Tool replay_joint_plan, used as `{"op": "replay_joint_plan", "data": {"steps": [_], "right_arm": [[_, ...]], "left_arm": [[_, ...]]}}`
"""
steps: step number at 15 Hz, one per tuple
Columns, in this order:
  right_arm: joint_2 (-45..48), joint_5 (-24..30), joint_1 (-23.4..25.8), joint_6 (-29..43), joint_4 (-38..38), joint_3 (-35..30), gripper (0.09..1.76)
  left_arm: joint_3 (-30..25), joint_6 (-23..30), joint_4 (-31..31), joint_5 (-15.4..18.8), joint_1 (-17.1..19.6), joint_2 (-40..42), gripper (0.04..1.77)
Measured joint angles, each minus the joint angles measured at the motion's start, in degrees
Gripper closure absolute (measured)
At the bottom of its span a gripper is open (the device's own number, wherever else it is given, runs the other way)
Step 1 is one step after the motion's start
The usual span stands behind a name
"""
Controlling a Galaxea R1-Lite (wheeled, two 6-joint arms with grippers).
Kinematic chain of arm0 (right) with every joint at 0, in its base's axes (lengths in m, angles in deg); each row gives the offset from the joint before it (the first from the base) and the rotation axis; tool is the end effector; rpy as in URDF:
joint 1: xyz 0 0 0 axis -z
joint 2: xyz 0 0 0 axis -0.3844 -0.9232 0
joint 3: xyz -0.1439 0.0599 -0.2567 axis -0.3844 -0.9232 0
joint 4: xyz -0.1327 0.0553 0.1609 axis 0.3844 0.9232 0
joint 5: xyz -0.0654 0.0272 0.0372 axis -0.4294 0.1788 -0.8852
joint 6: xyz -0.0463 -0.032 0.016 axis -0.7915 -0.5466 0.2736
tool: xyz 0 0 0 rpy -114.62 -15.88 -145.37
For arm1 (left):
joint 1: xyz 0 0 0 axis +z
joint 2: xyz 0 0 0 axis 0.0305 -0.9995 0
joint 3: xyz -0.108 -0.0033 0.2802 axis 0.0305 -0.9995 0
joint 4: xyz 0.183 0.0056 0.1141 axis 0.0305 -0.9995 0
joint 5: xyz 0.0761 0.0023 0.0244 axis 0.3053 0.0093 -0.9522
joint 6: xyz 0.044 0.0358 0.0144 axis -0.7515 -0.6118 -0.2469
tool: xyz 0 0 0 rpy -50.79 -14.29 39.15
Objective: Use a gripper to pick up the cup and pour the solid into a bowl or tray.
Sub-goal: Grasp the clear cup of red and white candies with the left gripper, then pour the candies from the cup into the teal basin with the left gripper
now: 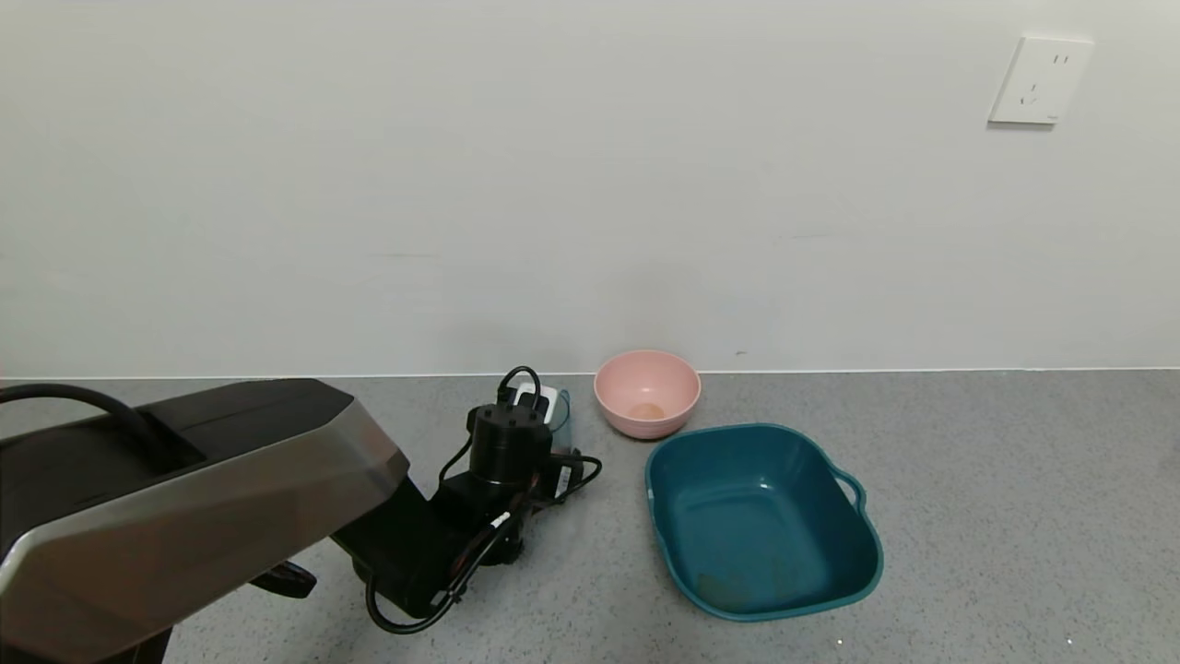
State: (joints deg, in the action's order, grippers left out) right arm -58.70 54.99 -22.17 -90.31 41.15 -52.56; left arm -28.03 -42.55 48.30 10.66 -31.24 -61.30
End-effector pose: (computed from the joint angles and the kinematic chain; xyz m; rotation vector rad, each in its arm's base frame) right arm 0.0403 0.0007 0.0752 -0.0332 0.0022 0.0100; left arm 0.3885 -0.1909 -0.0049 0.2293 0.3589 -0.0782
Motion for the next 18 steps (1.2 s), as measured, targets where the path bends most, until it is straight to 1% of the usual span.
{"op": "replay_joint_plan", "data": {"steps": [4, 7, 8, 9, 10, 13, 18], "right_arm": [[0.0, -0.02, 0.0, 0.01, 0.0, 0.0, 0.14], [0.0, -0.02, 0.0, 0.0, -0.02, -0.02, 0.14], [0.0, -0.02, 0.0, 0.01, 0.0, -0.02, 0.14], [0.0, -0.02, 0.0, 0.01, 0.0, -0.02, 0.14], [0.0, -0.02, 0.0, 0.0, 0.0, -0.02, 0.14], [0.0, 0.0, 0.0, 0.0, 0.0, -0.02, 0.14], [0.0, 0.0, 0.0, 0.01, 0.0, -0.02, 0.14]], "left_arm": [[3.82, 0.0, -2.17, 0.13, 0.22, -0.78, 0.09], [4.74, 0.04, -2.32, 0.18, 0.11, -1.11, 0.09], [4.67, 0.09, -2.29, 0.18, 0.06, -1.1, 0.2], [4.45, 0.15, -2.15, 0.11, -0.05, -1.05, 0.35], [4.17, 0.2, -2.01, 0.05, -0.13, -0.99, 0.42], [3.75, 0.2, -2.04, -0.11, -0.2, -0.69, 0.47], [2.93, -0.11, -2.97, -0.44, -0.22, 1.68, 0.48]]}}
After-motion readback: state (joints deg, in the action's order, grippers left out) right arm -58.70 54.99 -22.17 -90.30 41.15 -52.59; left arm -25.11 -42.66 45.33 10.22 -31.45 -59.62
